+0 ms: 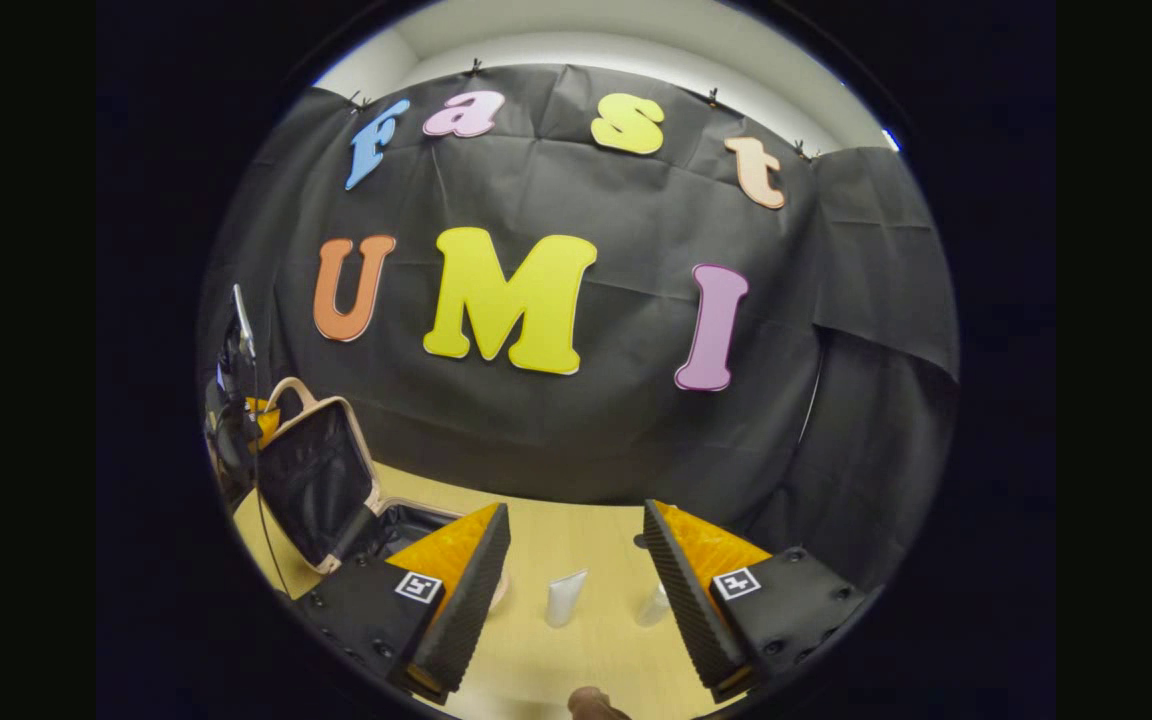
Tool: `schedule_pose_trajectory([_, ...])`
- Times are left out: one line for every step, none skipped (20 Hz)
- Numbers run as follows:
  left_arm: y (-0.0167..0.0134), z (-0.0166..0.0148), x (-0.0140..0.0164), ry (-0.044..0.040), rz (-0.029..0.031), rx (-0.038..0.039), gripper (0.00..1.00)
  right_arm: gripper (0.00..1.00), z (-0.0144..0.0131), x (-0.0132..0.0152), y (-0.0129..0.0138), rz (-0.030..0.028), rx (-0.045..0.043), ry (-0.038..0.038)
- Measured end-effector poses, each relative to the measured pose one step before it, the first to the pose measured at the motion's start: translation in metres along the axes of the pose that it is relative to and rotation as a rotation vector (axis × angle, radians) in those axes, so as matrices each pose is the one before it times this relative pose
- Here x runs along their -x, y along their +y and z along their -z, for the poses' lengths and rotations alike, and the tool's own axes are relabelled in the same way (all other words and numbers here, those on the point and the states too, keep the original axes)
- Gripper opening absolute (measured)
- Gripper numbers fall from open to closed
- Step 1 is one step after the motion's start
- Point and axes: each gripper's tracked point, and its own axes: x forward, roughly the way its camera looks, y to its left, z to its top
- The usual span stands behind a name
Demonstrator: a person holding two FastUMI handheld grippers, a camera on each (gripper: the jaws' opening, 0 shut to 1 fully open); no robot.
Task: First open the suitcase, pack the skin care products into it, and then close the suitcase.
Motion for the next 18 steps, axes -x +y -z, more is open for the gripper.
schedule_pose_trajectory([0.00756,0.01017,-0.00622,0.00557,0.00716,0.06435,0.02,0.8,0.00218,0.00028,0.00503,0.00142,0.00201,0.00993])
schedule_pose_trajectory([0.00733,0.00819,-0.00524,-0.00336,0.01061,0.05856,0.03,0.8,0.00177,0.00102,0.00536,-0.0012,0.00241,0.01017])
schedule_pose_trajectory([0.00991,0.01201,-0.00243,0.00551,0.00441,0.05015,0.02,0.8,0.00296,0.00082,0.0055,-0.00181,0.00485,0.01081])
schedule_pose_trajectory([0.00744,0.01175,-0.00635,0.01463,-0.00064,0.04559,0.03,0.8,0.00382,0.00068,0.00521,0.00159,0.00747,0.01903])
schedule_pose_trajectory([0.01096,0.01392,-0.00739,0.01658,0.00517,0.05713,0.02,0.8,0.00237,0.00148,0.00373,-0.0018,0.00512,0.01192])
schedule_pose_trajectory([0.00921,0.01086,-0.00701,0.01411,0.00231,0.05493,0.03,0.8,0.00274,0.00147,0.00272,0.00013,0.00295,0.01091])
schedule_pose_trajectory([0.00909,0.01037,-0.00532,0.02017,0.00267,0.06523,0.03,0.8,0.00288,0.00145,0.00184,-0.0002,0.00058,0.01516])
schedule_pose_trajectory([0.01175,0.00962,-0.00526,0.01785,0.00219,0.05148,0.02,0.8,0.00291,0.00158,-0.00054,0.00601,0.00006,0.01362])
schedule_pose_trajectory([0.00926,0.01324,-0.00594,0.0277,0.00199,0.04833,0.03,0.8,0.00237,-0.00003,-0.00055,0.00414,0.00136,0.01221])
schedule_pose_trajectory([0.00575,0.01634,-0.00496,0.02817,0.00228,0.03986,0.02,0.8,0.00114,0.00117,-0.00258,0.0118,0.0025,0.00653])
schedule_pose_trajectory([0.00695,0.01505,-0.0042,0.02477,0.0026,0.04304,0.03,0.8,0.00005,0.00112,-0.003,0.01071,-0.00215,0.00326])
schedule_pose_trajectory([0.00642,0.01032,-0.00333,0.02381,0.00898,0.04635,0.03,0.8,-0.00001,0.00172,-0.00281,0.01115,-0.00624,0.00192])
schedule_pose_trajectory([0.00765,0.00838,-0.00315,0.02241,0.00421,0.04851,0.03,0.8,-0.00023,0.00166,-0.00338,0.01351,-0.00374,0.00007])
schedule_pose_trajectory([0.01042,0.00786,-0.00489,0.01892,-0.01455,0.04573,0.04,0.8,0.00062,0.00182,-0.0018,0.0089,-0.00115,-0.00018])
schedule_pose_trajectory([0.01005,0.0086,-0.00585,0.01608,-0.01862,0.02734,0.06,0.8,0.00121,0.00271,-0.00287,0.00878,0.00155,0.001])
schedule_pose_trajectory([0.01074,0.01133,-0.00601,0.01889,-0.02093,0.02196,0.08,0.8,0.00022,0.00296,-0.00435,0.01084,-0.00197,-0.00135])
schedule_pose_trajectory([0.00445,0.00846,-0.00497,0.02374,0.00031,0.04151,0.08,0.8,0.00031,0.00315,-0.00337,0.00684,-0.00606,-0.00207])
schedule_pose_trajectory([0.00388,0.00487,-0.00054,0.01511,0.0101,0.04453,0.09,0.8,0.00084,0.00249,-0.0014,0.00259,-0.00625,0.00063])
